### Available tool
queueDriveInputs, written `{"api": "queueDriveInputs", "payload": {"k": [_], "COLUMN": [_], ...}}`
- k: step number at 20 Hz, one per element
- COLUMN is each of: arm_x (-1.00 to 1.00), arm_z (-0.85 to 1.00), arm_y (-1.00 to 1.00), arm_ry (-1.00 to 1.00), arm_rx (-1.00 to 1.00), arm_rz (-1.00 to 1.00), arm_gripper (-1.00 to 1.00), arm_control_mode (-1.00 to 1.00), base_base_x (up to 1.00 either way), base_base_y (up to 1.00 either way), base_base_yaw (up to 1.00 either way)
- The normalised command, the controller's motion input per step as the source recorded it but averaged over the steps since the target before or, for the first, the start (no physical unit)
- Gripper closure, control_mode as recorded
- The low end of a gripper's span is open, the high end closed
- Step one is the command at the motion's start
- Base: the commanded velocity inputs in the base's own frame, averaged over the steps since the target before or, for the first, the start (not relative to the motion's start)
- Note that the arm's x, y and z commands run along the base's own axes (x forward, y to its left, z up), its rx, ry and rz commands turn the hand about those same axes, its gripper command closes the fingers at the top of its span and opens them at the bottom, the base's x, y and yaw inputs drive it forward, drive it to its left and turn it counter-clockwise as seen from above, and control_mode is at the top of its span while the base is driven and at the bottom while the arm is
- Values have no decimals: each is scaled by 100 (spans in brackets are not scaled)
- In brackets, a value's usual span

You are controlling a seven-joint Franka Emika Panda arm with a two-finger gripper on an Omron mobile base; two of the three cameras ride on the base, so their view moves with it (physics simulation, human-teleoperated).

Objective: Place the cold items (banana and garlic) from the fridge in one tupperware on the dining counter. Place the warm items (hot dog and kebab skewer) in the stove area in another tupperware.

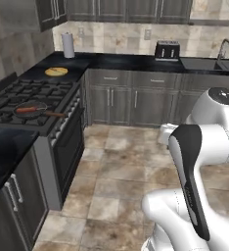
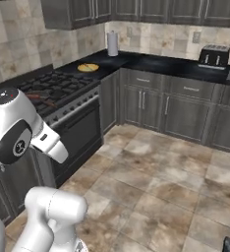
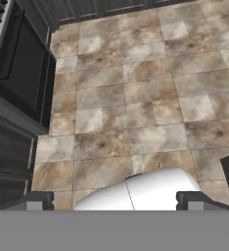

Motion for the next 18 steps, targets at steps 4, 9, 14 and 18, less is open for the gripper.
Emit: {"api": "queueDriveInputs", "payload": {"k": [4, 9, 14, 18], "arm_x": [0, 0, 0, 0], "arm_z": [0, 0, 0, 0], "arm_y": [0, 0, 0, 0], "arm_ry": [0, 0, 0, 0], "arm_rx": [0, 0, 0, 0], "arm_rz": [0, 0, 0, 0], "arm_gripper": [-100, -100, -100, -100], "arm_control_mode": [100, 100, 100, 100], "base_base_x": [100, 100, 100, 100], "base_base_y": [-45, -52, -61, -67], "base_base_yaw": [33, 33, 33, 32]}}
